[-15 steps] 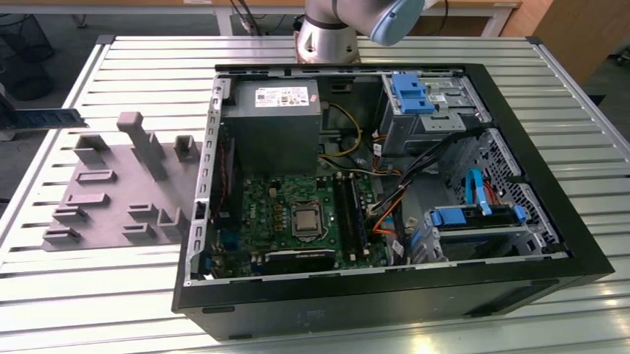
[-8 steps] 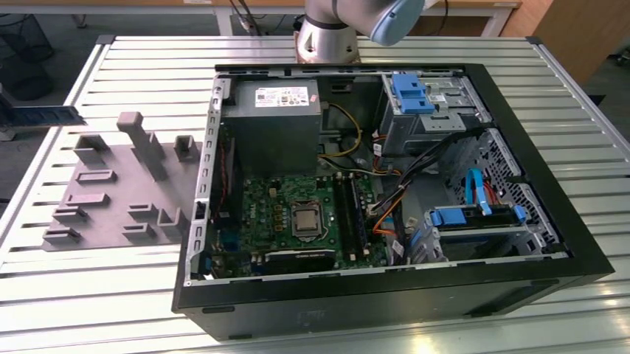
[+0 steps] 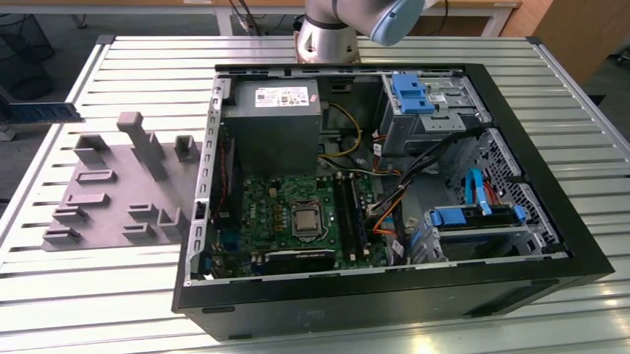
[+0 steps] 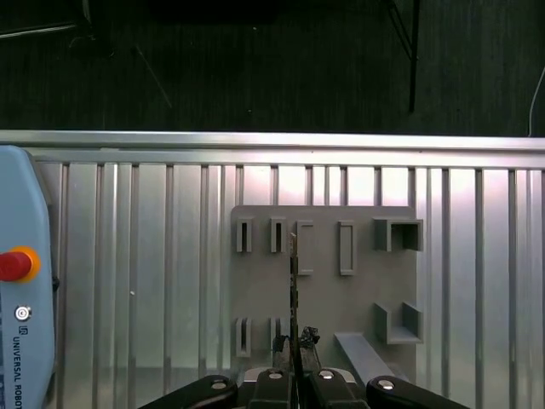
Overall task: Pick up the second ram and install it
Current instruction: 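Pick up the second ram and move it above second insertion slot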
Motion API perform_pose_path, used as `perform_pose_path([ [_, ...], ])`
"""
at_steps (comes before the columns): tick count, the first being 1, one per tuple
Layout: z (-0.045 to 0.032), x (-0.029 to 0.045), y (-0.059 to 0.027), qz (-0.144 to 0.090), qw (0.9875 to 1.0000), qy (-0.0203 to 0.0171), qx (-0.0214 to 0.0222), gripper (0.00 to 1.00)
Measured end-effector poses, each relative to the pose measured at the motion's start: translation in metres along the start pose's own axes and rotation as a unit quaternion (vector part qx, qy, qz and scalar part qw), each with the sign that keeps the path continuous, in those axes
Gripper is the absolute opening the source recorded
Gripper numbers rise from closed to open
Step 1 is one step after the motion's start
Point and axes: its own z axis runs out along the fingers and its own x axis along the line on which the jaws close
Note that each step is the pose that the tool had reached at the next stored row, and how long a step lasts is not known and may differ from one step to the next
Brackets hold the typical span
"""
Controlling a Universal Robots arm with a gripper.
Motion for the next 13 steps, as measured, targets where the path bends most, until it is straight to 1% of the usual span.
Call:
perform_pose_path([
  [13, -0.0063, -0.0001, 0.0001, 0.000, 1.0000, 0.0000, 0.0000, 0.14],
])
